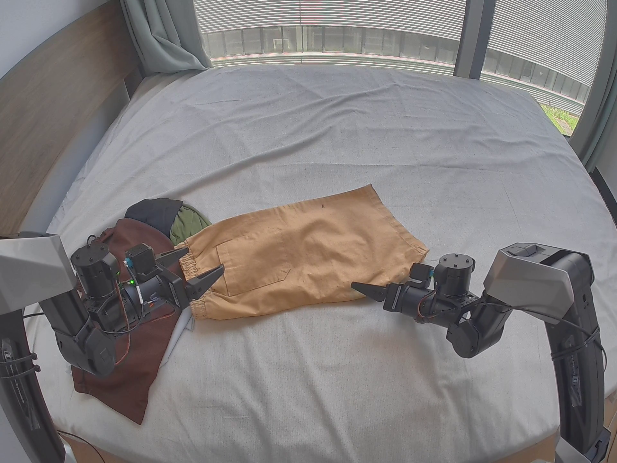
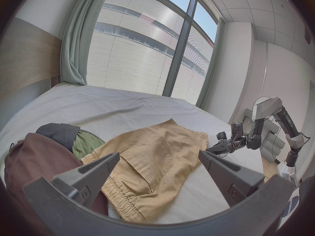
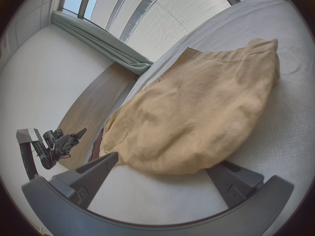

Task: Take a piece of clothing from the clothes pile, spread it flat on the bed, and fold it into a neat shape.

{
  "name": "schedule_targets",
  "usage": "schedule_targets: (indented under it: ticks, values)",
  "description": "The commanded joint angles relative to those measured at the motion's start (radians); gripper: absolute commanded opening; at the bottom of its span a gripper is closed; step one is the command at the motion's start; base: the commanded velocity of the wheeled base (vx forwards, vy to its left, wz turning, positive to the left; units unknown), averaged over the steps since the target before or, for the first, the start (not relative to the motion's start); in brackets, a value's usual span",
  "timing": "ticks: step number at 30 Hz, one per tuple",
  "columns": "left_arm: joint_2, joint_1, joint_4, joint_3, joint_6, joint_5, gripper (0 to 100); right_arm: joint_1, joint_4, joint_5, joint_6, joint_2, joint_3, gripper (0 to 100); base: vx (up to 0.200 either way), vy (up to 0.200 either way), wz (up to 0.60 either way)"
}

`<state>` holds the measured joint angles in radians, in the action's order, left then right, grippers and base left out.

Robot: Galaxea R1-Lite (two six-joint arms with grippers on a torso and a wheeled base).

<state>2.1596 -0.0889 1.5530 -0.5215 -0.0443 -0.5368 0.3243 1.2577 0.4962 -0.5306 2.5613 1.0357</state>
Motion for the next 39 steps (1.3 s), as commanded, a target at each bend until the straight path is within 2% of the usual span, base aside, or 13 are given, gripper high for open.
schedule_targets:
  ticks: [1,7,20,22,23,39]
  values:
    - [0.003,0.000,0.001,0.000,0.000,0.000,100,0.024,-0.006,0.001,-0.026,0.028,0.052,100,0.000,0.000,0.00]
    - [0.003,-0.002,0.001,0.000,0.000,0.000,100,0.049,-0.043,0.001,-0.031,0.040,0.090,100,0.000,0.000,0.00]
    - [0.002,-0.006,0.001,0.001,-0.002,0.000,100,0.059,-0.030,-0.004,-0.032,0.059,0.113,100,0.000,0.000,0.00]
    - [0.002,-0.008,0.001,0.003,-0.002,0.000,100,0.061,-0.030,-0.025,-0.031,0.063,0.119,100,0.000,0.000,0.00]
    - [0.002,-0.008,0.001,0.003,-0.002,0.000,100,0.061,-0.030,-0.025,-0.031,0.063,0.119,0,0.000,0.000,0.00]
    - [0.006,-0.011,0.001,0.008,-0.002,0.000,100,0.061,0.012,-0.038,-0.028,0.083,0.096,0,0.000,0.000,0.00]
